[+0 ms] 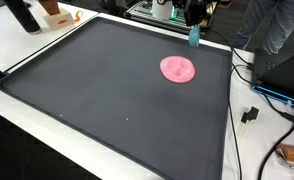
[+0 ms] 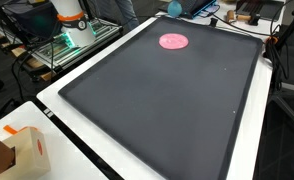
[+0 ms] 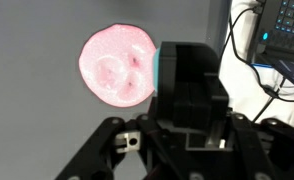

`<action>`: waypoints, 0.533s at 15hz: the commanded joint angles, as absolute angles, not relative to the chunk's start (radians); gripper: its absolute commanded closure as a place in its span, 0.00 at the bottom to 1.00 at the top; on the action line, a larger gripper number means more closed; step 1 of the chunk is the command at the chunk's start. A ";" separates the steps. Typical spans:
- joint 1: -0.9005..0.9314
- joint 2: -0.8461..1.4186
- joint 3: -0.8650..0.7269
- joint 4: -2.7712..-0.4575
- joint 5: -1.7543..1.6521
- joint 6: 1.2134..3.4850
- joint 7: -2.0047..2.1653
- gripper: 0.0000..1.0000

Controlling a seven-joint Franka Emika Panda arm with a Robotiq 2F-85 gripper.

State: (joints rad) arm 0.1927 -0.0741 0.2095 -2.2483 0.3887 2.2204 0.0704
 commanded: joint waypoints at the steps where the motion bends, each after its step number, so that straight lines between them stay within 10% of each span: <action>1: 0.203 -0.116 0.223 -2.230 0.287 2.164 0.205 0.74; 8: 0.210 -0.153 0.258 -2.184 0.165 2.102 0.375 0.74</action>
State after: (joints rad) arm 0.2039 -0.1244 0.2460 -2.1951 0.2154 2.1470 0.3042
